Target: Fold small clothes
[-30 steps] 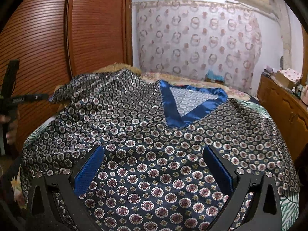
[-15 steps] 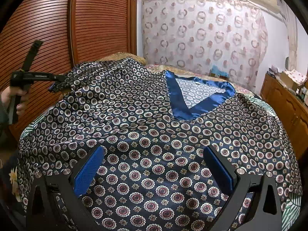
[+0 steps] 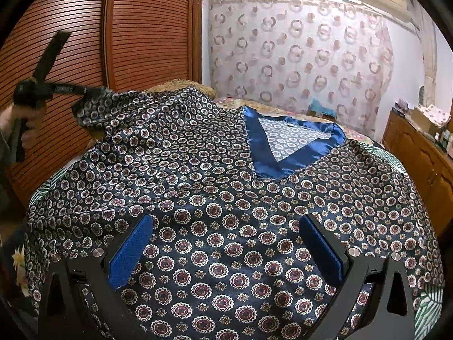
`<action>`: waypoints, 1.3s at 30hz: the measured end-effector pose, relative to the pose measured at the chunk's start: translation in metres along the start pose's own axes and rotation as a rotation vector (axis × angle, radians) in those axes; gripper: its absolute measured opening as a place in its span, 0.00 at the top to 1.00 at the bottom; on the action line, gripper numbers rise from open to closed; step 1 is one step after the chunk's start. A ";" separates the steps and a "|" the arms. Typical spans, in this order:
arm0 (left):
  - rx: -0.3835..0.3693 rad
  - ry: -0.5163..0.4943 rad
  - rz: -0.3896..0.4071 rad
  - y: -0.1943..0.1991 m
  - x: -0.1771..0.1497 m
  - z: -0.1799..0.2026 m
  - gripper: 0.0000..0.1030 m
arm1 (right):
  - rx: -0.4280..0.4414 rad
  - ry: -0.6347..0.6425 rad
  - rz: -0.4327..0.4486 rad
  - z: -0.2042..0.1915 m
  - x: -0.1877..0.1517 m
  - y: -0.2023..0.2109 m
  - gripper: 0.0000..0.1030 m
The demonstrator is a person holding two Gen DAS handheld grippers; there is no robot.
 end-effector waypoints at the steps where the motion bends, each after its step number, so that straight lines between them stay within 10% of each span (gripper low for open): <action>1: -0.016 -0.018 0.000 -0.002 0.007 0.011 0.95 | 0.002 0.000 0.000 0.000 0.000 0.000 0.00; 13: -0.218 -0.144 -0.025 -0.011 0.022 0.122 0.95 | 0.005 0.008 -0.002 -0.001 -0.001 0.000 0.00; 23: -0.156 -0.102 -0.068 -0.011 -0.025 0.093 0.35 | 0.012 0.006 -0.002 0.000 -0.002 0.000 0.00; 39: -0.102 -0.116 -0.202 -0.048 -0.097 0.074 0.26 | 0.016 -0.007 -0.019 0.003 0.000 -0.002 0.00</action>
Point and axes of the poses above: each gripper's, at about its wrist camera, not at the fingertips, and y roughly against the way its jaws point, z to its right, x to its top, the point moved 3 cm from there along -y, roughly the way its jaws point, and after that the axes turned 8 degrees about -x, right-handed, at the moved point
